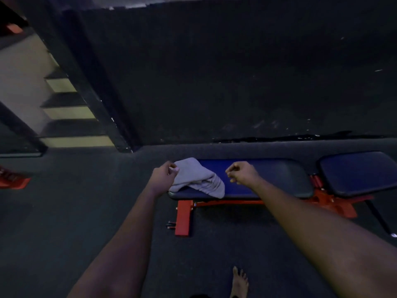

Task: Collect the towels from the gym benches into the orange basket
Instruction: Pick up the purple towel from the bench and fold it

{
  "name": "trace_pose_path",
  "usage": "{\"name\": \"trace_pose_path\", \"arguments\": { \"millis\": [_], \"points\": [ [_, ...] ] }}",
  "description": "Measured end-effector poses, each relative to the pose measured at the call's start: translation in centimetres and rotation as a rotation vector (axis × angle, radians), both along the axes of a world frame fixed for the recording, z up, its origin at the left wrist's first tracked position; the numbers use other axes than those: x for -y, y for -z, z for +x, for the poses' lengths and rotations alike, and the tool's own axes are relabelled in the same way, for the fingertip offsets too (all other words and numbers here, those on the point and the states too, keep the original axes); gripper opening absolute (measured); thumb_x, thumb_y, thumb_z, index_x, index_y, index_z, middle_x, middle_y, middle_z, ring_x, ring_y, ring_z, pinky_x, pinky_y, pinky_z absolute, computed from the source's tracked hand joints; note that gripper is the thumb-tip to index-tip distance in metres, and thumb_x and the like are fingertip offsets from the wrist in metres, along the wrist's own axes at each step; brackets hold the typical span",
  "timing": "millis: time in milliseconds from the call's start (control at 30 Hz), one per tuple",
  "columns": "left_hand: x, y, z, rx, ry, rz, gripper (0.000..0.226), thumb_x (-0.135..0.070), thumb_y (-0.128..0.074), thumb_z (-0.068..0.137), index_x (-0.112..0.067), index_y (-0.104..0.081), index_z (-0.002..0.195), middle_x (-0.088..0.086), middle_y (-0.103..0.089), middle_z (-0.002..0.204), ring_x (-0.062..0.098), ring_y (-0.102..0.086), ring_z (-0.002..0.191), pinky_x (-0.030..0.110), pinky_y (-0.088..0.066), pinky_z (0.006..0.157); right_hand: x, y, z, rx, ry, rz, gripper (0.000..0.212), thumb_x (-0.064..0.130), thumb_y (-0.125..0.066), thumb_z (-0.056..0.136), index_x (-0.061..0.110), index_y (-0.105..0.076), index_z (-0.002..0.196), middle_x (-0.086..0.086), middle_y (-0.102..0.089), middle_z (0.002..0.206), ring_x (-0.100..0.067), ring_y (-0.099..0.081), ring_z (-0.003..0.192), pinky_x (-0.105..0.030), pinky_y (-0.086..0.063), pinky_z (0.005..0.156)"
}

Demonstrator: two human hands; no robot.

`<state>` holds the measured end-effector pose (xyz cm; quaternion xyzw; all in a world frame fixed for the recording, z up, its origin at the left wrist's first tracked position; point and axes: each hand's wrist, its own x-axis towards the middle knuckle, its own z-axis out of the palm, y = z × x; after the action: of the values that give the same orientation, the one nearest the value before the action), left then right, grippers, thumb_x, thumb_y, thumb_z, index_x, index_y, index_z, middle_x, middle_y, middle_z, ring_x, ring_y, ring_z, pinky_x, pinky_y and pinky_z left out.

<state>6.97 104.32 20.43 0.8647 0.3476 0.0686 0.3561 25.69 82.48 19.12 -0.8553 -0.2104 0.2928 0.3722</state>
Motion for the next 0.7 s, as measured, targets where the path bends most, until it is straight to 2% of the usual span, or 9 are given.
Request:
{"name": "trace_pose_path", "arguments": {
  "millis": [100,167,300,400,500,533,600,667,700],
  "points": [
    [-2.0,2.4,2.7,-0.051,-0.013,-0.039,0.023,-0.028,-0.058,0.093,-0.011,-0.064,0.107,0.009,-0.069,0.092,0.023,-0.063,0.087,0.024,-0.041,0.074,-3.0,2.6,2.9,-0.031,-0.053,-0.079,0.006,0.013,-0.064,0.089,0.015,-0.070,0.091,-0.006,-0.072,0.096,-0.020,-0.069,0.089,-0.031,-0.056,0.069],
    [-3.7,4.4,4.1,-0.104,-0.023,-0.080,0.025,-0.027,-0.061,0.091,-0.010,-0.063,0.110,0.009,-0.068,0.092,0.024,-0.064,0.091,0.023,-0.041,0.074,-4.9,4.8,4.5,-0.070,-0.083,-0.137,0.005,0.014,-0.065,0.087,0.018,-0.066,0.086,-0.005,-0.070,0.095,-0.021,-0.066,0.089,-0.036,-0.055,0.076],
    [-7.9,9.8,7.0,-0.222,0.018,-0.162,0.032,-0.026,-0.068,0.087,-0.008,-0.060,0.113,0.011,-0.068,0.103,0.026,-0.064,0.096,0.024,-0.042,0.077,-9.2,10.2,7.2,-0.165,-0.049,-0.229,0.016,0.017,-0.066,0.083,0.016,-0.061,0.098,-0.001,-0.063,0.093,-0.015,-0.058,0.080,-0.027,-0.047,0.064],
    [-10.7,13.9,9.1,-0.307,0.031,-0.208,0.047,-0.026,-0.072,0.082,-0.011,-0.054,0.123,0.011,-0.061,0.120,0.027,-0.059,0.109,0.028,-0.044,0.086,-11.9,14.3,8.7,-0.234,-0.043,-0.307,0.029,0.019,-0.067,0.083,0.017,-0.057,0.110,-0.004,-0.062,0.108,-0.022,-0.060,0.098,-0.034,-0.050,0.080],
    [-12.9,18.1,11.2,-0.424,0.026,-0.231,0.072,-0.034,-0.072,0.080,-0.019,-0.037,0.141,0.011,-0.047,0.138,0.029,-0.049,0.124,0.045,-0.044,0.102,-14.5,18.3,10.1,-0.281,-0.072,-0.373,0.056,0.020,-0.069,0.085,0.017,-0.045,0.136,-0.009,-0.054,0.134,-0.028,-0.055,0.118,-0.036,-0.048,0.092],
    [-13.5,19.6,11.9,-0.457,0.024,-0.220,0.079,-0.036,-0.073,0.079,-0.021,-0.031,0.145,0.011,-0.042,0.142,0.030,-0.045,0.128,0.048,-0.042,0.104,-15.4,19.9,10.6,-0.295,-0.070,-0.393,0.069,0.023,-0.071,0.084,0.019,-0.037,0.144,-0.008,-0.049,0.142,-0.029,-0.051,0.125,-0.038,-0.046,0.096],
    [-14.3,22.3,12.6,-0.509,0.063,-0.157,0.093,-0.037,-0.075,0.075,-0.026,-0.021,0.149,0.008,-0.034,0.150,0.031,-0.038,0.135,0.052,-0.038,0.107,-16.8,22.3,11.0,-0.296,-0.079,-0.437,0.090,0.032,-0.074,0.081,0.025,-0.020,0.153,-0.005,-0.035,0.155,-0.029,-0.041,0.137,-0.049,-0.034,0.111],
    [-14.7,25.9,13.0,-0.584,0.138,-0.119,0.107,-0.037,-0.079,0.069,-0.034,-0.010,0.150,0.007,-0.023,0.156,0.032,-0.029,0.141,0.056,-0.035,0.108,-17.8,24.8,11.1,-0.308,-0.087,-0.470,0.098,0.039,-0.073,0.080,0.030,-0.011,0.155,0.000,-0.032,0.157,-0.028,-0.034,0.142,-0.057,-0.019,0.116],
    [-14.6,27.0,12.9,-0.614,0.176,-0.102,0.111,-0.037,-0.080,0.068,-0.037,-0.006,0.150,0.008,-0.020,0.156,0.034,-0.026,0.141,0.056,-0.036,0.106,-18.1,25.4,11.0,-0.303,-0.086,-0.470,0.095,0.040,-0.071,0.081,0.031,-0.013,0.155,0.001,-0.036,0.154,-0.028,-0.036,0.141,-0.058,-0.017,0.116]
  ]
}}
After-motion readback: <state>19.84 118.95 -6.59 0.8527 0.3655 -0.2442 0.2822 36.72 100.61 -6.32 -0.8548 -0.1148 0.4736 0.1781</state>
